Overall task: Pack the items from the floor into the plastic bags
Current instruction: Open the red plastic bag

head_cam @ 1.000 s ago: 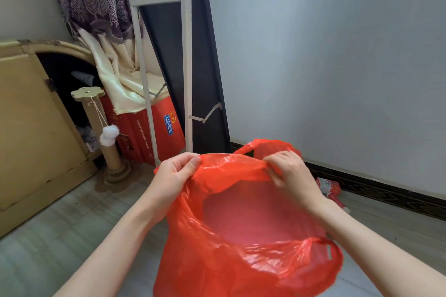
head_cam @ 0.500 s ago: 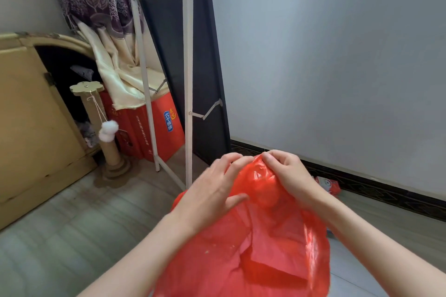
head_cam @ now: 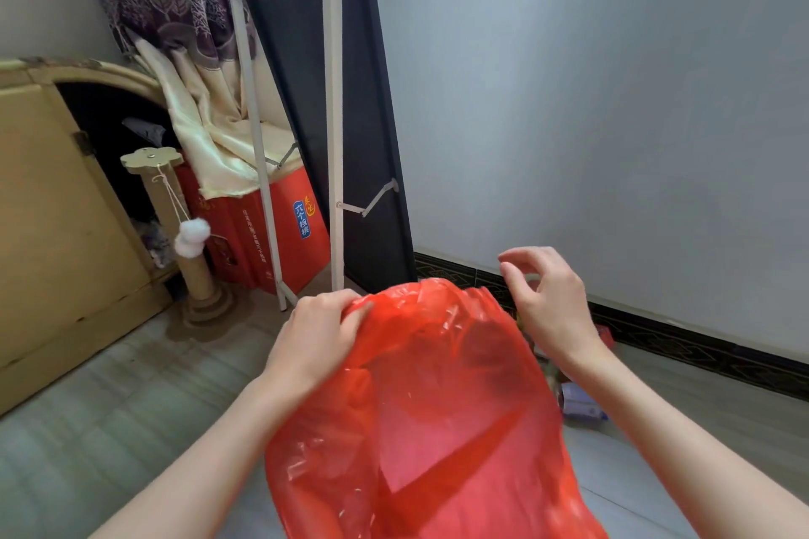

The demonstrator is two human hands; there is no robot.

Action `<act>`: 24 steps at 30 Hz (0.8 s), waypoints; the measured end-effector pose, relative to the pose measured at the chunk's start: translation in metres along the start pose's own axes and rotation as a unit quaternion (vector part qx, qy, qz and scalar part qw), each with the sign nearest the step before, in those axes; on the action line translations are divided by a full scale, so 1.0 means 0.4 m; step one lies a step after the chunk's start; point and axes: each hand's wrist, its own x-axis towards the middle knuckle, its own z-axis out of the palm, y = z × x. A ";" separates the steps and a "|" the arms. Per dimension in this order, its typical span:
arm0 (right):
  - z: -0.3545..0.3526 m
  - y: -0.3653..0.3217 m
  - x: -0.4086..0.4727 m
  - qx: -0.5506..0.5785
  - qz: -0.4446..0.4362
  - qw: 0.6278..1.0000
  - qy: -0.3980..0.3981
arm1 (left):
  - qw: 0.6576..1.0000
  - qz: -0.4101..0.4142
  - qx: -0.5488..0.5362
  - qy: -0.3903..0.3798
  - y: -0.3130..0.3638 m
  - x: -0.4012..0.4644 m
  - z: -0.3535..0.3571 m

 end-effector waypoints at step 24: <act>0.047 0.014 -0.019 0.033 -0.020 0.989 -0.145 | 0.983 0.144 0.044 0.108 0.046 -0.019 -0.042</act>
